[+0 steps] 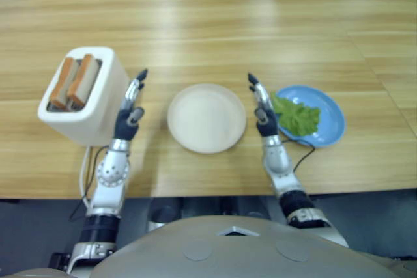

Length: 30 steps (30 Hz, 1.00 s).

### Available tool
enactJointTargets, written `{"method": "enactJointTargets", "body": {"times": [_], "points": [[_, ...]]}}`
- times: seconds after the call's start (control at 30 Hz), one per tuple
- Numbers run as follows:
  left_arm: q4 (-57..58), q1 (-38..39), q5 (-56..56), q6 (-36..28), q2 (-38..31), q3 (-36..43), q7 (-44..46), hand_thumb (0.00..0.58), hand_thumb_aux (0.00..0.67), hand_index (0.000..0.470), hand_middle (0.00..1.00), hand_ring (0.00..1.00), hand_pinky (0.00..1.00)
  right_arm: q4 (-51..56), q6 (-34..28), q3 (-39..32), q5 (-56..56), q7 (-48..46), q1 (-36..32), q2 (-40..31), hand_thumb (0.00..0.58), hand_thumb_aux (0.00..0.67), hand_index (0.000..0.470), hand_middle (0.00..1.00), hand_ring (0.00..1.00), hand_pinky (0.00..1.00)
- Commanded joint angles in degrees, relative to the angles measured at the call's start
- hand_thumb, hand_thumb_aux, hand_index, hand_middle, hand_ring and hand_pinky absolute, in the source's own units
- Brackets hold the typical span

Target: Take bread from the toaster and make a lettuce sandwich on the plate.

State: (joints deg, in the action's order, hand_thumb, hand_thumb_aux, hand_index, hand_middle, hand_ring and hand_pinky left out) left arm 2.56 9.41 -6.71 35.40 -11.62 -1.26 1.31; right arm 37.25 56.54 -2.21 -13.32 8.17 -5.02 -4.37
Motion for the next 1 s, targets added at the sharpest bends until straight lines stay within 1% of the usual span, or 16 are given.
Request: {"method": "enactJointTargets", "body": {"times": [0.03,0.3,0.37,0.47,0.57,0.67,0.77,0.83,0.9,1.0], "points": [[-0.6,0.13,0.07,-1.47,0.18,-0.09,0.4,0.0,0.0,0.0,0.0,0.0,0.0,-0.31,1.45,-0.33,1.77,-1.54,-0.31,-0.55,0.0,0.0,0.0,0.0,0.0,0.0],[-0.7,0.09,-1.22,-0.74,-0.49,-0.03,0.49,0.0,0.0,0.0,0.0,0.0,0.0,0.07,2.31,-0.39,0.65,-1.8,-0.5,-1.93,0.0,0.0,0.0,0.0,0.0,0.0],[-4.21,0.77,-2.41,-0.72,-0.67,-0.35,0.18,0.0,0.0,0.0,0.0,0.0,0.0,0.02,2.37,-0.44,0.42,-1.78,-0.35,-2.12,0.0,0.0,0.0,0.0,0.0,0.0],[-16.08,1.91,-1.45,-2.7,-0.05,-2.39,-0.52,0.0,0.0,0.0,0.0,0.0,0.0,-0.16,3.36,-0.32,-0.15,-1.44,-0.21,-2.49,0.0,0.0,0.0,0.0,0.0,0.0],[-28.95,1.36,-1.96,-6.5,-0.72,-9.73,-2.63,0.0,0.0,0.0,0.0,0.0,0.0,-1.0,3.86,-0.52,-0.36,-1.29,-0.26,-2.2,0.0,0.0,0.0,0.0,0.0,0.0],[-35.46,-1.07,-5.01,-12.65,-3.48,-19.69,-4.32,0.0,0.0,0.0,0.0,0.0,0.0,-1.35,3.06,-0.69,-0.81,-0.78,-0.99,-1.15,0.0,0.0,0.0,0.0,0.0,0.0],[-35.05,-3.5,-10.86,-18.88,-7.28,-30.02,-7.26,0.0,0.0,0.0,0.0,0.0,0.0,-0.96,2.59,-0.91,-1.58,-0.31,-1.89,-0.1,0.0,0.0,0.0,0.0,0.0,0.0],[-33.11,-4.13,-16.97,-23.1,-9.56,-33.82,-8.91,0.0,0.0,0.0,0.0,0.0,0.0,-0.54,2.56,-0.95,-1.79,-0.17,-2.32,0.21,0.0,0.0,0.0,0.0,0.0,0.0],[-30.06,-3.4,-24.73,-26.38,-12.31,-35.24,-10.11,0.0,0.0,0.0,0.0,0.0,0.0,-0.26,2.49,-0.94,-1.89,-0.02,-2.68,0.36,0.0,0.0,0.0,0.0,0.0,0.0],[-24.13,-1.31,-35.39,-31.83,-15.76,-34.95,-11.69,0.0,0.0,0.0,0.0,0.0,0.0,0.0,2.29,-0.92,-2.11,0.1,-3.16,0.57,0.0,0.0,0.0,0.0,0.0,0.0]]}}
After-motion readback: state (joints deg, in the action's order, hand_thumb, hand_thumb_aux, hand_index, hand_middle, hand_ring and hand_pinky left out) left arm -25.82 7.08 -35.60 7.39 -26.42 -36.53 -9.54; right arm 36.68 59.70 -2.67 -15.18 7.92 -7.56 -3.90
